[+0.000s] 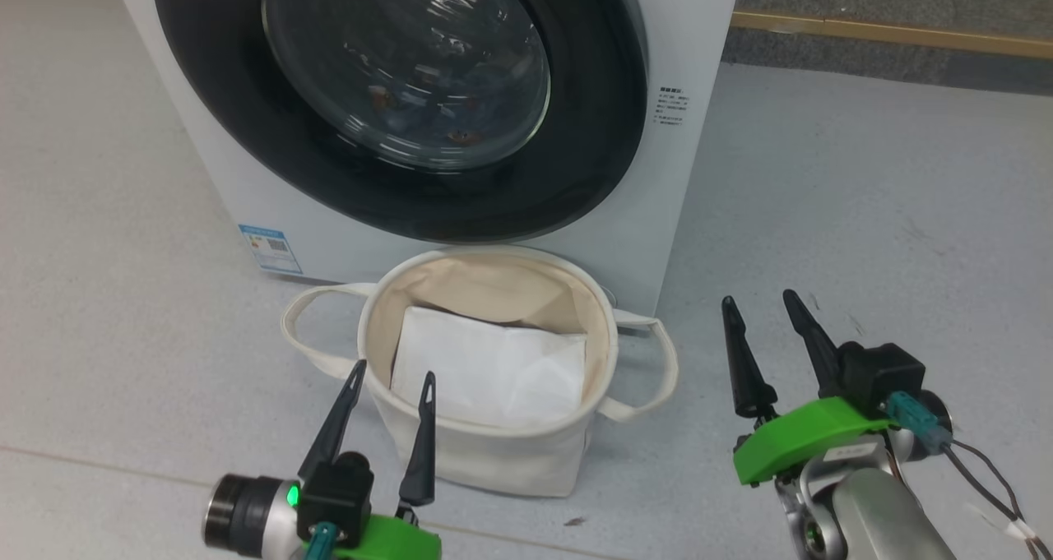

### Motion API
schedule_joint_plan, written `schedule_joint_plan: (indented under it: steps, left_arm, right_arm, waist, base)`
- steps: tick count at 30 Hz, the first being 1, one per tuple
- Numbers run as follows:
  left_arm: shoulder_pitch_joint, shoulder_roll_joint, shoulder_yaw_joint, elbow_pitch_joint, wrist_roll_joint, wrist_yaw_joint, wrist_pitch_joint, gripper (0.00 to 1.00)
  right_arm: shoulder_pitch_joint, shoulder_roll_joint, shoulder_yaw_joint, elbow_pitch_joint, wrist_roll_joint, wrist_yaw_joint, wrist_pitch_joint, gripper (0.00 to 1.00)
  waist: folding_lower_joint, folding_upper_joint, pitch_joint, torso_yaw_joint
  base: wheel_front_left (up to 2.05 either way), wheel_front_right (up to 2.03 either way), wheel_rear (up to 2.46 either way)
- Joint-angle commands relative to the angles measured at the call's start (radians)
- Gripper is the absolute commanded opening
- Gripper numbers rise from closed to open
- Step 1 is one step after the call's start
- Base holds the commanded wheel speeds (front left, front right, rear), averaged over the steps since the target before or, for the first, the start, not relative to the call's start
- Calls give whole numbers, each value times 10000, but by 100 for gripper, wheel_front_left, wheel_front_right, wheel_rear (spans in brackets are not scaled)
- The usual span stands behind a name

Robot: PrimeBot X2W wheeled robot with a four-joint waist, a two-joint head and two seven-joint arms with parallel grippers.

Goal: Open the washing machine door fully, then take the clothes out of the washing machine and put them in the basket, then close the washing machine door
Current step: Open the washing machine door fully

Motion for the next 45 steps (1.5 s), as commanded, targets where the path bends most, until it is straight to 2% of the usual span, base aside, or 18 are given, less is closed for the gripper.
schedule_joint_plan:
  steps: [1,6,7,8,13,20,25,26,29,30,33,39,45]
  left_arm:
    - [-320,14,406,-279,110,-51,-120,100]
    - [-399,-41,424,-283,176,-81,-120,100]
    - [-425,-58,426,-284,188,-88,-120,100]
    - [-451,-77,425,-285,204,-92,-120,100]
    - [-612,-176,417,-299,288,-116,-120,100]
    - [-1034,-345,386,-406,450,-121,-120,100]
    - [-1440,-492,303,-468,571,-139,-120,100]
    - [-1605,-558,263,-497,610,-133,-120,100]
    - [-1838,-652,196,-532,657,-127,-120,100]
    - [-1979,-703,157,-535,686,-118,-120,100]
    - [-2195,-777,85,-513,730,-89,-120,100]
    - [-2571,-894,-89,-539,753,-44,-120,100]
    - [-2897,-972,-285,-575,761,31,-120,100]
  right_arm:
    - [-399,103,169,-388,-172,2,-130,100]
    - [-472,104,174,-514,-13,2,-269,100]
    - [-488,104,176,-526,192,2,-278,11]
    - [-515,104,187,-534,377,2,-280,0]
    - [-838,104,-46,-594,1742,2,-350,0]
    - [-2065,104,-1086,-121,5327,2,463,0]
    - [-3468,102,-2149,576,8395,2,2079,0]
    - [-4073,18,-2553,945,9273,2,2759,0]
    - [-4901,-137,-2958,1510,10316,2,3777,0]
    - [-5394,-253,-3164,1991,10861,2,4432,0]
    - [-6167,-418,-3386,2716,11551,2,5436,0]
    - [-7275,-676,-3603,3621,12281,2,6665,0]
    - [-8298,-840,-3565,4350,12542,2,7486,0]
  waist:
    - [0,0,40,-3]
    - [0,0,277,-4]
    - [0,0,341,1]
    - [0,0,403,9]
    - [0,0,800,45]
    - [0,0,1565,153]
    - [0,0,2327,258]
    - [0,0,2636,308]
    - [0,0,3062,403]
    - [0,0,3311,462]
    - [0,0,3685,563]
    - [0,0,4252,773]
    - [0,0,4739,976]
  base:
    - [0,0,0]
    - [0,0,0]
    - [0,0,0]
    - [0,0,0]
    - [0,0,0]
    - [0,0,0]
    - [0,0,0]
    - [0,0,0]
    - [0,0,0]
    - [0,0,0]
    - [0,0,0]
    - [0,0,0]
    - [0,0,0]
